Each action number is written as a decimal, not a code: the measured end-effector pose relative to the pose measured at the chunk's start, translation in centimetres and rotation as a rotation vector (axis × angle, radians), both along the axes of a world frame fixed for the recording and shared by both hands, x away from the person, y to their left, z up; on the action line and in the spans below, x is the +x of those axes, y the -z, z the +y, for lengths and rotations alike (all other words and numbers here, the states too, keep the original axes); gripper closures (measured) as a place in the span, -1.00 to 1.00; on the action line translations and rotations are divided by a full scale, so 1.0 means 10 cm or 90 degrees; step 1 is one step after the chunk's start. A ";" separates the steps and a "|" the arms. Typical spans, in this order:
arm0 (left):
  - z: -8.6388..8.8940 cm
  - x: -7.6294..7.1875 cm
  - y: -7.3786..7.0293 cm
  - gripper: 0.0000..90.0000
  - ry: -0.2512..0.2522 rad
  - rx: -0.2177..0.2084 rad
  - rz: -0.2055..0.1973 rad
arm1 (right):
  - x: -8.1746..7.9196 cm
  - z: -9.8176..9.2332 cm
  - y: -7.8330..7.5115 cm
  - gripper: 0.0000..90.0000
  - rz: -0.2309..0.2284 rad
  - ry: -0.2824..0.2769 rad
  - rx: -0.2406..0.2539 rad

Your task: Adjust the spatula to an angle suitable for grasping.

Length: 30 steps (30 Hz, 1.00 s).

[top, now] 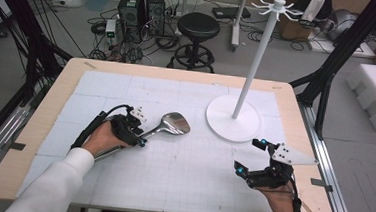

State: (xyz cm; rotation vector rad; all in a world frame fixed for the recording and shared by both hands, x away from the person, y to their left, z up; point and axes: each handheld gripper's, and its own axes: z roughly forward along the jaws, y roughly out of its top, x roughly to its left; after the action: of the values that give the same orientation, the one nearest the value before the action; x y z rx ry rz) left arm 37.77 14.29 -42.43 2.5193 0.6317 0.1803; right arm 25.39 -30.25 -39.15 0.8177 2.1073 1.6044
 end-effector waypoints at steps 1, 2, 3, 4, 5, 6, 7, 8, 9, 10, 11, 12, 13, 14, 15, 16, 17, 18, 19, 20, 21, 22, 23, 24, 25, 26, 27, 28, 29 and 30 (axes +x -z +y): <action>0.00 0.00 0.00 0.28 -0.004 0.000 -0.004 | 0.00 0.00 0.00 -0.99 0.000 0.000 0.000; 0.00 0.00 0.00 0.29 -0.006 -0.002 -0.001 | 0.00 0.00 0.00 -0.99 -0.002 0.000 0.000; 0.00 0.00 0.00 0.31 -0.007 -0.003 0.002 | 0.00 0.00 0.00 -0.99 -0.002 0.000 0.000; 0.00 0.01 0.01 0.33 -0.006 0.001 -0.003 | 0.00 0.00 0.00 -0.99 -0.001 0.001 0.001; -0.01 0.01 0.00 0.33 -0.006 0.002 -0.004 | 0.00 0.00 0.00 -0.99 -0.003 0.001 0.000; -0.01 0.01 0.01 0.34 -0.006 -0.001 -0.001 | 0.00 0.00 0.00 -0.99 -0.001 0.000 0.001; -0.01 0.01 0.01 0.35 -0.009 0.001 -0.002 | 0.00 0.00 0.00 -0.99 0.000 -0.001 0.001; -0.01 0.01 0.01 0.37 -0.013 0.000 -0.002 | 0.00 0.00 0.00 -0.99 -0.002 0.000 0.000; 0.00 0.01 0.01 0.39 -0.016 0.001 0.002 | 0.00 0.00 0.00 -0.99 0.001 0.000 0.001; 0.00 0.02 0.01 0.40 -0.018 -0.003 0.004 | 0.00 0.00 0.00 -0.99 0.001 -0.001 0.001; 0.00 0.02 0.01 0.42 -0.016 -0.003 0.004 | 0.00 0.00 0.00 -0.99 0.000 -0.001 0.000; 0.00 0.02 0.01 0.44 -0.014 -0.003 0.008 | 0.00 0.00 0.00 -0.99 0.000 -0.001 0.000; 0.00 0.02 0.01 0.48 -0.013 -0.005 0.010 | 0.00 0.00 0.00 -0.99 0.000 0.000 0.000; -0.01 0.01 0.01 0.54 -0.008 -0.005 0.011 | 0.00 0.00 0.00 -0.99 0.000 0.000 0.000; -0.02 0.01 0.01 0.60 -0.007 -0.001 0.009 | 0.00 0.00 0.00 -0.99 0.000 0.000 0.000; -0.02 0.01 0.01 0.61 -0.014 -0.002 0.014 | 0.00 0.00 0.00 -0.99 0.000 0.000 0.001; -0.02 0.01 0.00 0.62 -0.024 -0.003 0.022 | 0.00 0.00 0.00 -0.99 -0.001 0.000 -0.001; -0.02 0.02 0.00 0.64 -0.031 -0.006 0.030 | 0.00 0.00 0.00 -0.99 0.000 0.000 -0.001; -0.02 0.02 0.00 0.64 -0.040 -0.009 0.031 | 0.00 0.00 0.00 -0.99 -0.002 0.000 -0.001; -0.01 0.02 0.00 0.65 -0.039 -0.007 0.030 | 0.00 0.01 0.00 -0.99 -0.002 -0.001 -0.001; -0.01 0.02 0.00 0.65 -0.041 -0.009 0.029 | 0.00 0.00 0.00 -0.99 -0.003 -0.001 -0.003; -0.01 0.02 0.00 0.66 -0.044 -0.012 0.028 | 0.00 0.00 0.00 -0.99 -0.002 0.000 -0.002; -0.01 0.02 0.00 0.66 -0.045 -0.010 0.027 | 0.00 0.00 0.00 -0.99 -0.001 0.000 -0.002; -0.01 0.02 0.00 0.66 -0.044 -0.011 0.027 | 0.00 0.00 0.00 -0.99 -0.001 0.000 -0.001; -0.01 0.02 0.00 0.66 -0.039 -0.007 0.030 | 0.00 0.00 0.00 -0.99 0.001 0.000 -0.001; -0.01 0.02 0.00 0.66 -0.038 -0.013 0.030 | 0.00 0.00 0.01 -0.99 0.000 0.000 -0.001; -0.01 0.01 -0.01 0.66 -0.026 -0.003 0.024 | 0.00 0.00 0.01 -0.99 0.001 0.000 -0.001; -0.01 0.00 -0.02 0.66 -0.030 -0.009 0.025 | 0.00 0.00 0.01 -0.99 -0.001 -0.001 -0.002; -0.01 0.00 -0.03 0.66 -0.027 -0.010 0.024 | 0.01 0.00 0.01 -0.99 -0.001 0.000 -0.003; -0.01 -0.01 -0.03 0.66 -0.030 -0.012 0.019 | 0.01 0.00 0.01 -0.99 0.000 -0.001 -0.002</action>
State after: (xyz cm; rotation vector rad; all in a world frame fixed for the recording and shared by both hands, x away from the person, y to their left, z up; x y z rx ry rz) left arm 37.70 14.23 -42.10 2.4940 0.7012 0.1530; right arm 25.45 -30.29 -39.22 0.8148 2.1101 1.6010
